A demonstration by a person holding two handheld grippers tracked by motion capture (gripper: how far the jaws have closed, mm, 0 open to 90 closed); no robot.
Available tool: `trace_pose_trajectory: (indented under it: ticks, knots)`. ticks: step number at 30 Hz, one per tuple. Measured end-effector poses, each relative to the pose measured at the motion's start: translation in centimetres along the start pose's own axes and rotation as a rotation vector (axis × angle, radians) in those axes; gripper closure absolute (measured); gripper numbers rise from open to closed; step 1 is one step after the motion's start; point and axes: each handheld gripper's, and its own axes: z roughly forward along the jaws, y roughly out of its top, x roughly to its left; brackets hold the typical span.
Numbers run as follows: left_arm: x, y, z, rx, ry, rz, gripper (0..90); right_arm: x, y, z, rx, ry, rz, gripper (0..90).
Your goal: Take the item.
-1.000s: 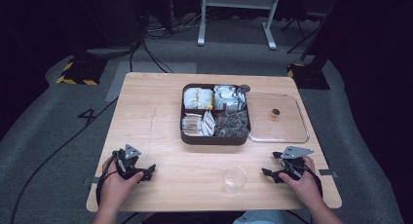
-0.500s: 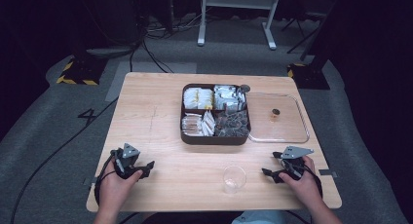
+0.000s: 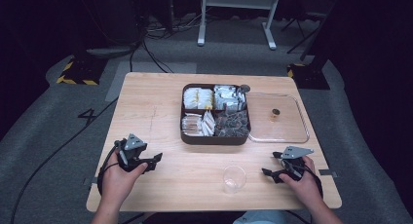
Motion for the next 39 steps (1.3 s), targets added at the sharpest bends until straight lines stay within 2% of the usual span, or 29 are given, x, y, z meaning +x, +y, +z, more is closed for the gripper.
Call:
trace_pose_trajectory:
  ticks: [3,6,9,10,14,15,16,17,21,23,26,27,29,34,39]
  knots:
    - [-0.2,0.8,-0.2,-0.032,-0.021,-0.010,31.0,0.0,0.0,0.0,-0.001,-0.002,-0.003,15.3]
    - [-0.3,1.4,-0.2,-0.036,-0.024,-0.004,31.0,0.2,0.0,0.0,0.000,-0.016,0.004,15.6]
    - [-0.4,2.9,-0.3,-0.032,-0.018,0.021,31.0,0.4,-0.1,-0.1,0.000,-0.029,0.017,15.8]
    - [-0.4,2.9,-0.3,-0.032,-0.018,0.021,31.0,0.4,-0.1,-0.1,0.000,-0.029,0.017,15.8]
    - [-0.8,4.9,0.1,-0.042,-0.042,0.045,30.9,0.4,-0.1,-0.1,-0.002,-0.021,0.021,16.5]
    - [-0.8,4.9,0.1,-0.042,-0.042,0.045,30.9,0.4,-0.1,-0.1,-0.002,-0.021,0.021,16.5]
    - [-0.9,5.7,0.3,-0.045,-0.050,0.058,30.9,0.4,-0.1,-0.1,-0.002,-0.022,0.020,16.5]
    - [-0.9,5.7,0.3,-0.045,-0.050,0.058,30.9,0.4,-0.1,-0.1,-0.002,-0.022,0.020,16.5]
    - [-1.2,7.7,1.3,-0.048,-0.066,0.097,30.7,0.4,-0.1,-0.1,-0.001,-0.022,0.020,16.5]
    - [-1.2,8.1,1.5,-0.047,-0.073,0.101,30.8,0.4,-0.1,-0.1,-0.001,-0.021,0.020,16.5]
    - [-1.2,9.8,2.3,-0.064,-0.100,0.125,30.8,0.4,-0.1,-0.1,-0.002,-0.021,0.019,16.5]
    - [-1.2,9.8,2.3,-0.064,-0.100,0.125,30.8,0.4,-0.1,-0.1,-0.002,-0.021,0.019,16.5]
    - [-1.1,11.0,2.9,-0.086,-0.117,0.123,30.9,0.4,-0.1,-0.1,-0.002,-0.021,0.018,16.5]
    - [-1.0,12.5,3.8,-0.104,-0.136,0.125,31.3,0.4,-0.1,-0.1,-0.003,-0.021,0.018,16.5]
    - [-1.0,14.8,5.8,-0.106,-0.169,0.149,31.3,0.4,-0.1,-0.1,-0.003,-0.019,0.017,16.5]
